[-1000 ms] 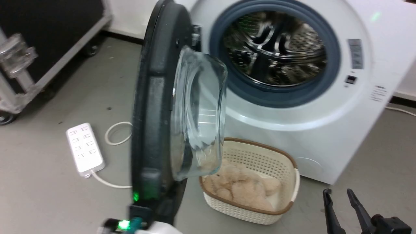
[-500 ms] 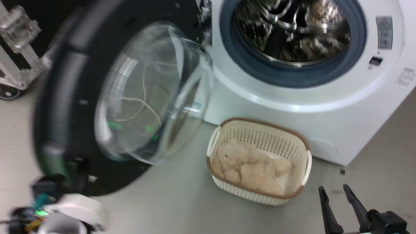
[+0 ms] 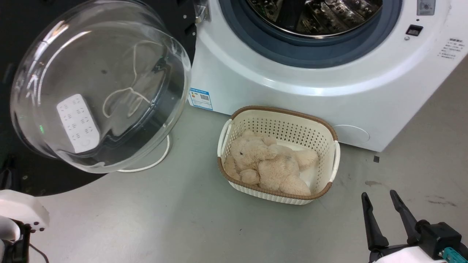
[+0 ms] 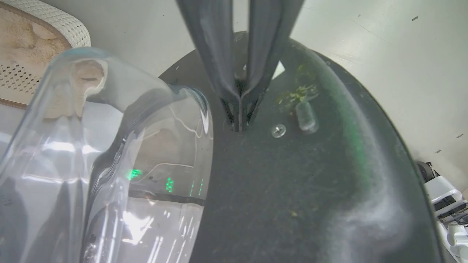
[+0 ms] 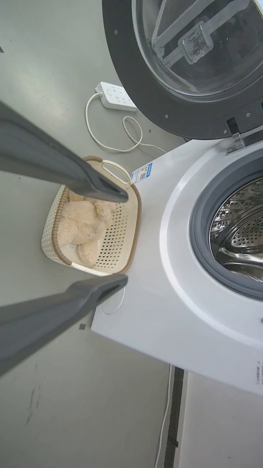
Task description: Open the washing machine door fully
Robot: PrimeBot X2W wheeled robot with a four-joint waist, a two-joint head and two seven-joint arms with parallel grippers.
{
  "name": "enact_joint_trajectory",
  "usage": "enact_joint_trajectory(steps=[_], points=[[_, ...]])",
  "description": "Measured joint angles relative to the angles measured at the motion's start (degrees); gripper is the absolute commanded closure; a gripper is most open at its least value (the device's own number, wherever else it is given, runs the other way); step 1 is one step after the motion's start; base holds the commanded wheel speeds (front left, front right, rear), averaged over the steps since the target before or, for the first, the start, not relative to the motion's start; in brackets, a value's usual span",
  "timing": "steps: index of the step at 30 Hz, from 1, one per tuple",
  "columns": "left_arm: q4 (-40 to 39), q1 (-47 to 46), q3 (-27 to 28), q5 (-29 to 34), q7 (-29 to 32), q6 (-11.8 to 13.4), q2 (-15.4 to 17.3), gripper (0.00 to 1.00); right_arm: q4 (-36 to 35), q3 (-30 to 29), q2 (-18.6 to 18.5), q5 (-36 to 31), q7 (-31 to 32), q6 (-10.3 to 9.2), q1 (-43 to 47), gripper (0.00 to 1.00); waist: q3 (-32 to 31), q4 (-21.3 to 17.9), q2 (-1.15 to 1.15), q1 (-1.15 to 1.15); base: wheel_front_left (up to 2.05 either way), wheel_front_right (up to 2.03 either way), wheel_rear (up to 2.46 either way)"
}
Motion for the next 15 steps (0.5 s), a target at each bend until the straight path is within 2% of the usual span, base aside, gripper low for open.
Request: enact_joint_trajectory(steps=[8, 15], points=[[2.30, -1.08, -0.93, 0.80, -5.12, -1.42, -0.47, 1.00, 0.94, -1.02, 0.00, 0.01, -1.07, 0.00, -0.24, 0.00, -1.03, -0.72, 0.00, -0.01, 0.00, 0.00, 0.00], [-6.20, 1.29, -4.20, 3.23, -8.75, -1.29, -6.33, 1.00, 0.58, -3.71, 0.00, 0.13, -3.32, 0.00, -0.75, 0.00, -5.20, -2.04, 0.00, -0.01, 0.00, 0.00, 0.00]])
